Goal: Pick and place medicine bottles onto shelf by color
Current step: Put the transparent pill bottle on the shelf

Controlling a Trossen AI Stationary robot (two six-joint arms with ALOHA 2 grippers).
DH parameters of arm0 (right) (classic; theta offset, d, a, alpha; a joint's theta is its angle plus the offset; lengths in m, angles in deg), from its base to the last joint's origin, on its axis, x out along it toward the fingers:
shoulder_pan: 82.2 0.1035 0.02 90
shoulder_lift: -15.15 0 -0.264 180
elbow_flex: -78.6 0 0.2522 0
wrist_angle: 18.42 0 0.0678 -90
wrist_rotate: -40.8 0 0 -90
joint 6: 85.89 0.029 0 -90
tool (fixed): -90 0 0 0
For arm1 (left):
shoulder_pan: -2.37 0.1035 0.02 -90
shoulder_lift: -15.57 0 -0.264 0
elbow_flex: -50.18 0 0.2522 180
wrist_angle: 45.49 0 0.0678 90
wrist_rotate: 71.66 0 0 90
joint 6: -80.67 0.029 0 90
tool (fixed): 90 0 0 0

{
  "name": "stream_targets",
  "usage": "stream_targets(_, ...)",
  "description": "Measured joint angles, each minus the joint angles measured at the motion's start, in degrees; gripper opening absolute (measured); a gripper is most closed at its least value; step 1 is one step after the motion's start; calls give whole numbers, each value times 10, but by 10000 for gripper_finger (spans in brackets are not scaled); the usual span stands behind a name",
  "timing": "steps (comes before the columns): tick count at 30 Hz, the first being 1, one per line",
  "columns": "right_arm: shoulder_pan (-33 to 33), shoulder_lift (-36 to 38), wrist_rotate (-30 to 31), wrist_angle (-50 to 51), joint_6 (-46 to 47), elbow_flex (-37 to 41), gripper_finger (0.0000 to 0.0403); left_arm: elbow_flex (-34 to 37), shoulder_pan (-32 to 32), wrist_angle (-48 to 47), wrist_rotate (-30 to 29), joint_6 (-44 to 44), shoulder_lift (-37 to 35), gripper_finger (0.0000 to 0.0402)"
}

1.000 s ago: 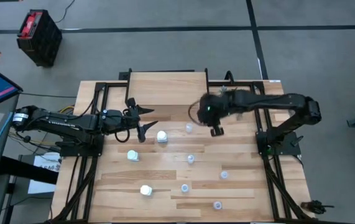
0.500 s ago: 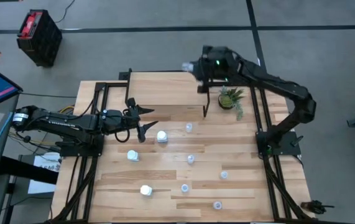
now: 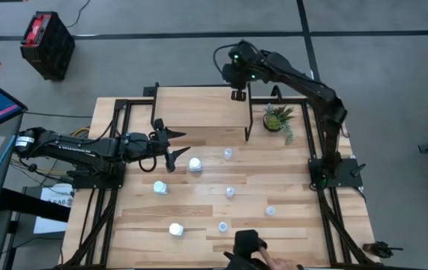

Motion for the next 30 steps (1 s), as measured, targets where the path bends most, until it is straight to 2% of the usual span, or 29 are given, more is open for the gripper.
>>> stream_targets(7, -7, -53, -45, 140, 10, -58, 139, 0, 0, -1, -3, 0, 0, 238)
stream_targets(16, -19, -61, -58, 160, 34, -55, 152, 0, 0, -2, -3, 0, 0, 238)
stream_targets(25, -19, -77, -74, 218, 43, -54, 145, 0, 0, -1, -4, -1, 0, 238)
stream_targets(30, -15, -81, -75, 208, 48, -55, 159, 0, 0, -2, -4, -3, 0, 238)
